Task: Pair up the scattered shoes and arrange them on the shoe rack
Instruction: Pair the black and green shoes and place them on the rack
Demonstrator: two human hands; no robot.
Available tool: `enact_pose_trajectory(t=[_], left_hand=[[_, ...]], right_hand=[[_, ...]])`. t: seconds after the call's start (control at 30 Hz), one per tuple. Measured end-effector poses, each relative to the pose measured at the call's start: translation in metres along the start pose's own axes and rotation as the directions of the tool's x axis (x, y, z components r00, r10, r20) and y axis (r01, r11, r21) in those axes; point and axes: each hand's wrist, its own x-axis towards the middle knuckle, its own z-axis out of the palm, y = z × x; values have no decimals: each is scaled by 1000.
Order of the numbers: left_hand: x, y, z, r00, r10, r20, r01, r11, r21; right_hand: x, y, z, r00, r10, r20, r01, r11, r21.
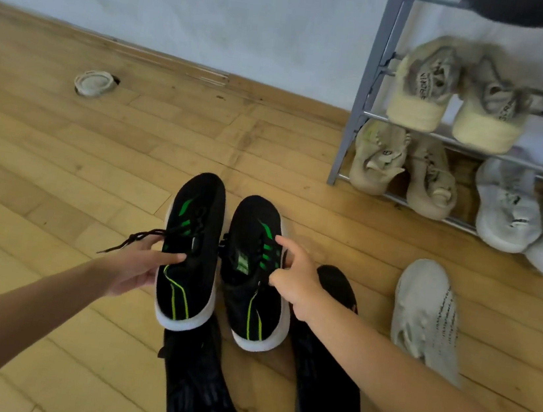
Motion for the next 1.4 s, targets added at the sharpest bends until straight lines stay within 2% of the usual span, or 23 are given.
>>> enact_pose_trajectory(t=[0.13,0.23,0.37,0.5,0.63,0.73,0.87,0.93,1.0,1.13,1.27,1.33,1.4], left_hand=[[-14,16,20,992,88,96,-89,996,7],[-24,36,61,974,158,161,-157,987,-16],[-37,60,113,943,231,240,-228,973,-41],[-60,82,155,911,291,293,-287,956,-59],[-72,97,206,857,377,351,-373,924,-81],[-86,109,255,795,435,423,-429,896,-116],[-110,134,317,709,429,559,-454,885,-103],[-122,151,346,645,460,610,-552,833,-45],[-134,176,371,622,474,624,-600,800,-9],[-148,249,425,615,430,661,-625,777,76],[-130,328,474,726,360,586,-570,792,219],[-119,345,494,741,357,569,-573,777,259],[-107,350,511,758,379,531,-578,767,278]], right_hand=[[-26,-7,-43,985,-129,-116,151,967,206],[-47,-16,-72,966,-215,-143,249,921,299],[-70,-23,-104,922,-314,-225,365,898,245],[-106,-21,-146,897,-337,-284,399,895,200],[-149,-17,-190,840,-358,-407,443,886,134],[-184,-16,-223,772,-352,-528,480,869,123],[-236,-15,-269,668,-367,-648,590,792,160],[-261,-22,-295,669,-390,-633,595,791,143],[-278,-31,-323,652,-368,-663,582,803,127],[-286,-74,-382,611,-353,-709,590,799,110],[-245,-118,-444,656,-215,-724,503,839,207],[-218,-133,-466,613,-181,-769,517,828,218],[-194,-146,-485,529,-165,-833,536,825,177]])
